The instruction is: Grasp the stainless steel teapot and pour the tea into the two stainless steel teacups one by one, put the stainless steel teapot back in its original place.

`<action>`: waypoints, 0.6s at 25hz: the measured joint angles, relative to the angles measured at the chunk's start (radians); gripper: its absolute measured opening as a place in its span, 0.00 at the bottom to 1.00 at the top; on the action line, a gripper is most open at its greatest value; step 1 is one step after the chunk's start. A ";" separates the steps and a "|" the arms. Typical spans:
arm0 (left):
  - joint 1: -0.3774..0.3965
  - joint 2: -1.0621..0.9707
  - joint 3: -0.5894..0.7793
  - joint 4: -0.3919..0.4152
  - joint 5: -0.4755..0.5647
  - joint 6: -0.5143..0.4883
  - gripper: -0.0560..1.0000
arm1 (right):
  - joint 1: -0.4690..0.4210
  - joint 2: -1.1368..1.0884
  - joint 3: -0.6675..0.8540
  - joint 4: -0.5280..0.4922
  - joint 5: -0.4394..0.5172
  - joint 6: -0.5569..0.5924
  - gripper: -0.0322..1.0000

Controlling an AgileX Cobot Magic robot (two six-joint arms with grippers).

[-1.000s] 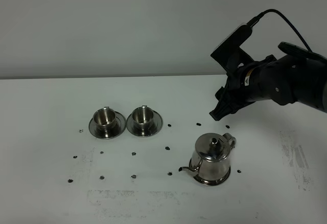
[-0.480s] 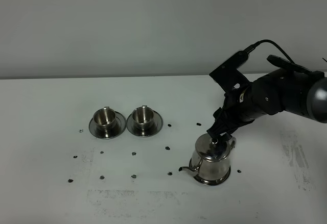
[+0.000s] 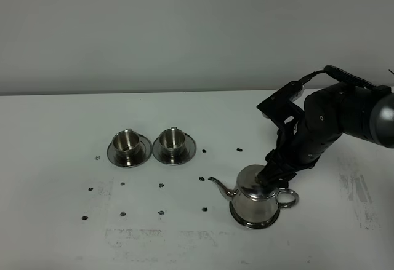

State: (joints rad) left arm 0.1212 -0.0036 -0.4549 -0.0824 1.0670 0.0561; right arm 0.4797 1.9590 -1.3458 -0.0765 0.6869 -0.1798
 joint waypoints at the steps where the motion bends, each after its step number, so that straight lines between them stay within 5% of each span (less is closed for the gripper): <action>1: 0.000 0.000 0.000 0.000 0.000 0.000 0.74 | 0.000 0.000 0.000 0.005 0.010 0.000 0.49; 15: 0.000 0.000 0.000 0.000 0.000 0.000 0.74 | 0.000 0.001 -0.111 0.039 0.305 0.019 0.49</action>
State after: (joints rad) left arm 0.1212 -0.0036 -0.4549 -0.0824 1.0670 0.0561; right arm 0.4797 1.9599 -1.4570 -0.0371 0.9922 -0.1605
